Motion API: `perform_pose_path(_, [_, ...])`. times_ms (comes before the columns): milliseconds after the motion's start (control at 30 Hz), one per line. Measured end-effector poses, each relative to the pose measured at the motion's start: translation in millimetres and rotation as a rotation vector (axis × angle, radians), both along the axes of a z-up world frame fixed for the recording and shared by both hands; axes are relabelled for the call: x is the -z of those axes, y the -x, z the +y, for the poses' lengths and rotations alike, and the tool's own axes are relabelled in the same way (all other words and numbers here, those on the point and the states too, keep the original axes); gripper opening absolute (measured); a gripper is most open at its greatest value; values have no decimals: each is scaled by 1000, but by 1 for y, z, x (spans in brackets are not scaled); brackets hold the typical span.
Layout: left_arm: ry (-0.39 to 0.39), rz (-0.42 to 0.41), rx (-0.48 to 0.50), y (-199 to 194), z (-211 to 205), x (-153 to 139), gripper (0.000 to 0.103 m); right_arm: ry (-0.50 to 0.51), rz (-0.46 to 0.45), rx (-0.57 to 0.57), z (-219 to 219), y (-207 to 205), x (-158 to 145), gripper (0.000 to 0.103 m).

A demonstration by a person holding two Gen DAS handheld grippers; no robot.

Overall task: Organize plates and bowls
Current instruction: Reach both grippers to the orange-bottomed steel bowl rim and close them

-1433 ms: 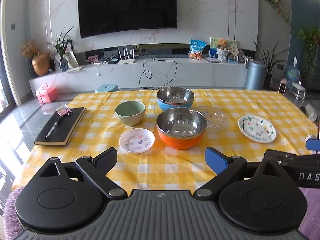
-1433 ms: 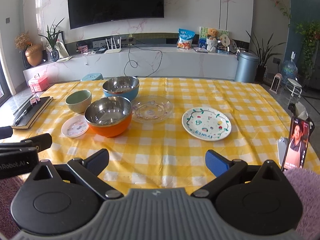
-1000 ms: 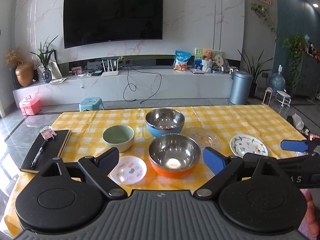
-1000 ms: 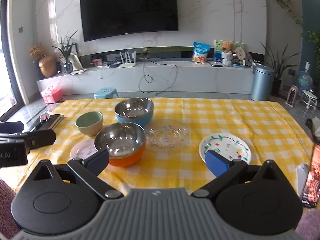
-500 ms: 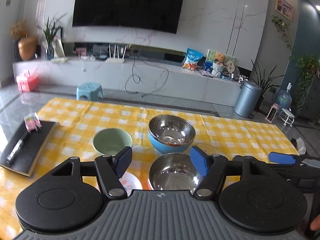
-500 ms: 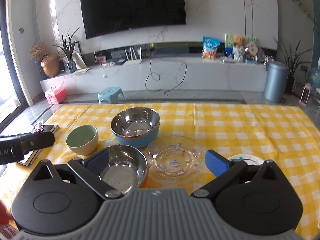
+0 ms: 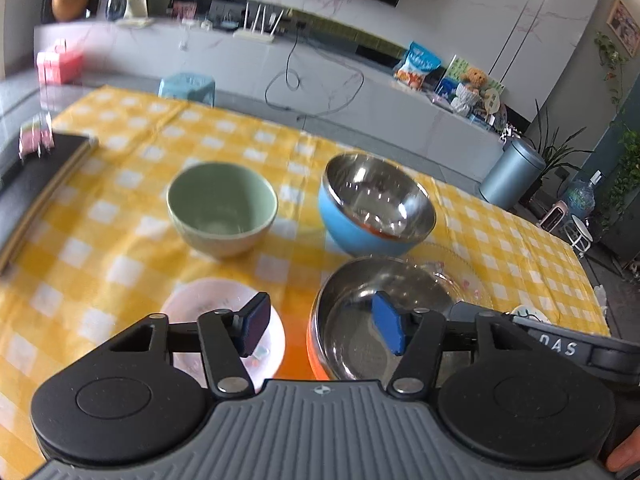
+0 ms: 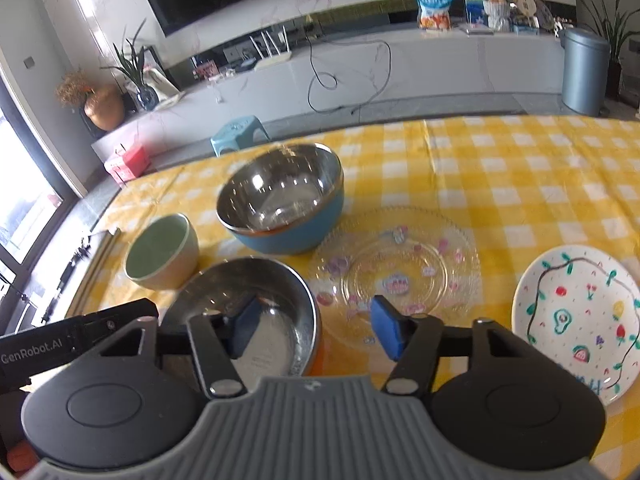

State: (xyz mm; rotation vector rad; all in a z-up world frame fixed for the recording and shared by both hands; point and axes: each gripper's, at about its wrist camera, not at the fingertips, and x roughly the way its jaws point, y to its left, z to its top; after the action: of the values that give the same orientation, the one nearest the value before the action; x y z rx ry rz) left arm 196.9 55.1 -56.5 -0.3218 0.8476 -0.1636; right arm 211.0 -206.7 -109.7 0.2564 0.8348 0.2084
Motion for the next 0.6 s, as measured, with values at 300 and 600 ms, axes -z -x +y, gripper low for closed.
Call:
perform_pose_path(300, [38,63,26,-9,-5,16,56,-14,56,2,3,-2,16,41])
perform_pose_path(600, [-9,86,38,-9,-14,21,28,-35,82,0,3,-2,22,13])
